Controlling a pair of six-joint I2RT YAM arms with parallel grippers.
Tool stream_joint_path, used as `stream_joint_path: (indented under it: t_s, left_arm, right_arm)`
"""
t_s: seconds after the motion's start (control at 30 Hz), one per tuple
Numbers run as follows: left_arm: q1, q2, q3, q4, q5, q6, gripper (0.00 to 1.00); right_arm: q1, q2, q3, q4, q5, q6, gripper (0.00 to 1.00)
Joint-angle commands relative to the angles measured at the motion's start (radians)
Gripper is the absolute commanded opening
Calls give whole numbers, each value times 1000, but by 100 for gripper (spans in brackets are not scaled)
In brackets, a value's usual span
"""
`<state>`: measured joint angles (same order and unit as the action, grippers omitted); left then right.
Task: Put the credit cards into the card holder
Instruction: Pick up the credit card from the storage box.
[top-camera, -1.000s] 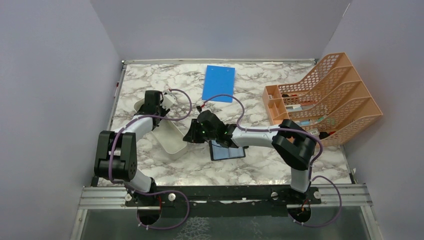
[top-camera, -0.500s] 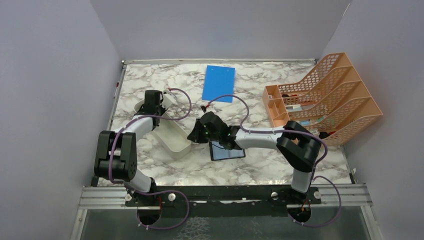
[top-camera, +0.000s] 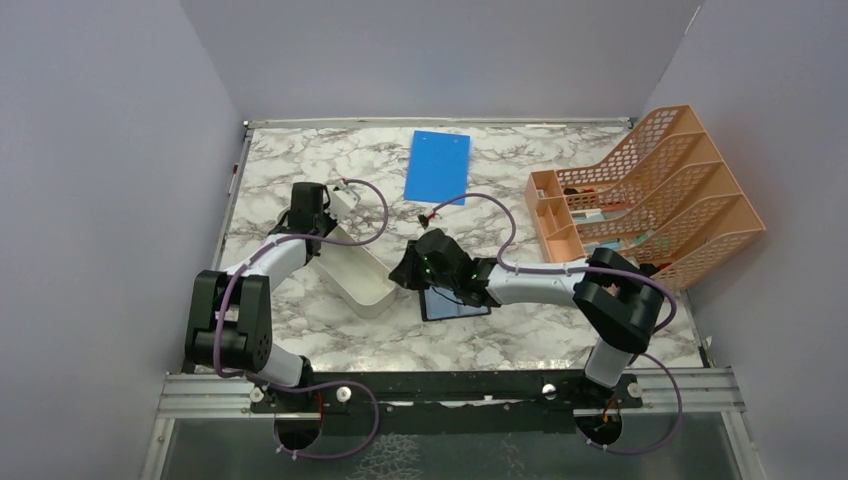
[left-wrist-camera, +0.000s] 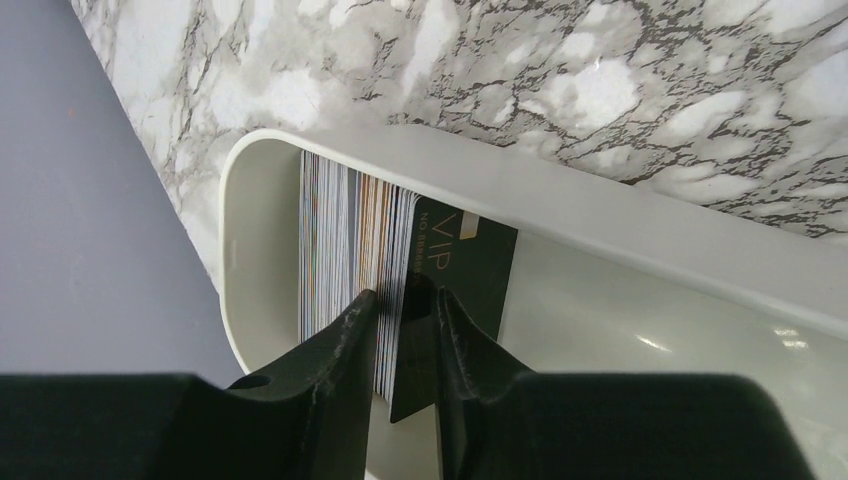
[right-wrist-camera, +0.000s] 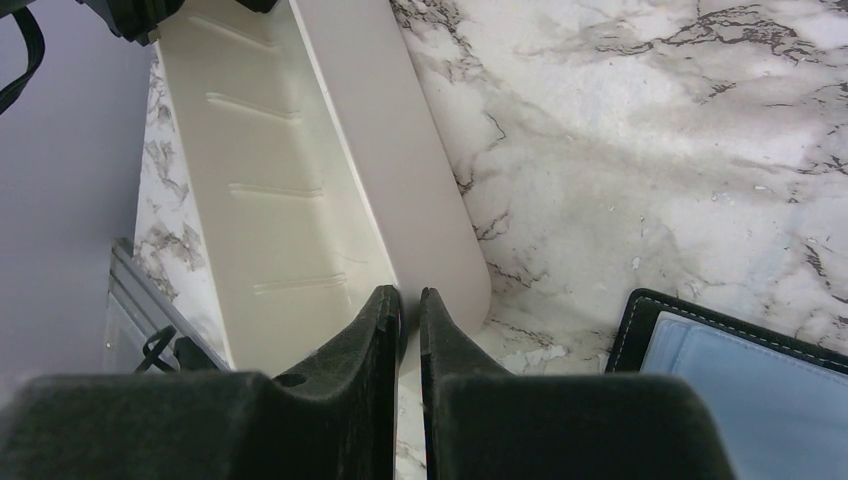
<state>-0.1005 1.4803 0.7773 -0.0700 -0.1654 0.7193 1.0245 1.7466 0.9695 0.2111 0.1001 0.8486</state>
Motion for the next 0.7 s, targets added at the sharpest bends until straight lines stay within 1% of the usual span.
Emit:
stream_joint_path:
  t_s: [0.0,0.1,0.23,0.33,0.43,0.47,0.53,0.67]
  left_arm:
    - [-6,-38,3,43,-43,20,24]
    - [-22,-57,7,49,-38,14,20]
    - [-29,-69,5,57,-27,15,20]
    - [-29,-65,4,53,-26,21,16]
    - [-34,-64,19,18,-18,17,13]
    - [-44,-89,52,-41,-11,-13,0]
    - [-47,-126,68,-60,6,-51,0]
    - [-47,-225,69,-57,112,-156,0]
  right_arm:
    - [22,-21,-44,-108,16,-22,9]
    - [35,-8,-35,-112,14,-21,9]
    - [44,6,-25,-111,11,-20,9]
    - [44,10,-22,-113,11,-20,9]
    - [45,10,-19,-117,14,-16,9]
    - [44,13,-15,-118,14,-4,9]
    - [45,19,-1,-125,14,12,9]
    - [44,32,38,-152,15,57,9]
